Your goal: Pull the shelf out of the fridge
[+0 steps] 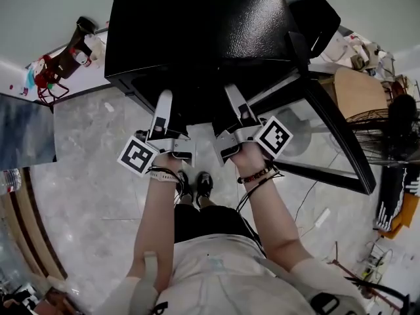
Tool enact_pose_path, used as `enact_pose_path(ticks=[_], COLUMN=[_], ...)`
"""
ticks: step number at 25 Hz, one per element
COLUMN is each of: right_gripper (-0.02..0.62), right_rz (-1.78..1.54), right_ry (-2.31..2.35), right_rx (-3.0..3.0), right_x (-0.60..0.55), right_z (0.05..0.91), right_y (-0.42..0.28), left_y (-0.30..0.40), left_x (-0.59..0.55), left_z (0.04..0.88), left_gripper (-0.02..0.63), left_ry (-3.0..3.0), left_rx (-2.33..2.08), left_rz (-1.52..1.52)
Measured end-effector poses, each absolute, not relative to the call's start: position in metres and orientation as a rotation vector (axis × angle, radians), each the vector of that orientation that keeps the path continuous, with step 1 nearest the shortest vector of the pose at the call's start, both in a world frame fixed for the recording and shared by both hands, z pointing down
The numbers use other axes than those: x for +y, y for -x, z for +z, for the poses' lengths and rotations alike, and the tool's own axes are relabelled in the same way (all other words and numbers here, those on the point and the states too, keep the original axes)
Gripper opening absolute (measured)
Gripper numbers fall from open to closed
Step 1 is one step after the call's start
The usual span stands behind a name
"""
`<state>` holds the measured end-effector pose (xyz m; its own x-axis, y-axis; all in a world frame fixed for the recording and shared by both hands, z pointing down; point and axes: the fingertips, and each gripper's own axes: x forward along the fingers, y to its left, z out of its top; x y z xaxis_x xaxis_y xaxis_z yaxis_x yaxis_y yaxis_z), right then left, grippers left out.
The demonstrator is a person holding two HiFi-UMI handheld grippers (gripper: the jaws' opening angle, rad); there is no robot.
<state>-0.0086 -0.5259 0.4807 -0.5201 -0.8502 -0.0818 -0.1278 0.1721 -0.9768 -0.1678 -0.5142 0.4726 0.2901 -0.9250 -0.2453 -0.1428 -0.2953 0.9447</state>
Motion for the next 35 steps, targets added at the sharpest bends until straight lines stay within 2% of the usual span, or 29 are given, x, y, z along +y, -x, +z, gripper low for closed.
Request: enact_pose_path(ticks=[8,20,35], right_gripper=[0.334,0.334,0.331], right_rz=[-1.407,-1.357,-1.284], right_ry=[0.995,1.072,1.074], right_rx=[1.691,1.649,1.562], right_x=[-0.559,-0.608,-0.641], right_z=[0.516,0.548,0.547], right_y=[0.007,-0.008,-0.013], left_y=[0.191,0.184,0.177], left_x=[-0.544,-0.584,-0.619], left_z=[0.497,0.523,0.538], left_gripper=[0.457,0.456,0.435], left_ry=[-1.416,-1.388,-1.35], left_rx=[-0.962,-1.026,-1.1], left_rz=[-1.337,-1.352,-1.338])
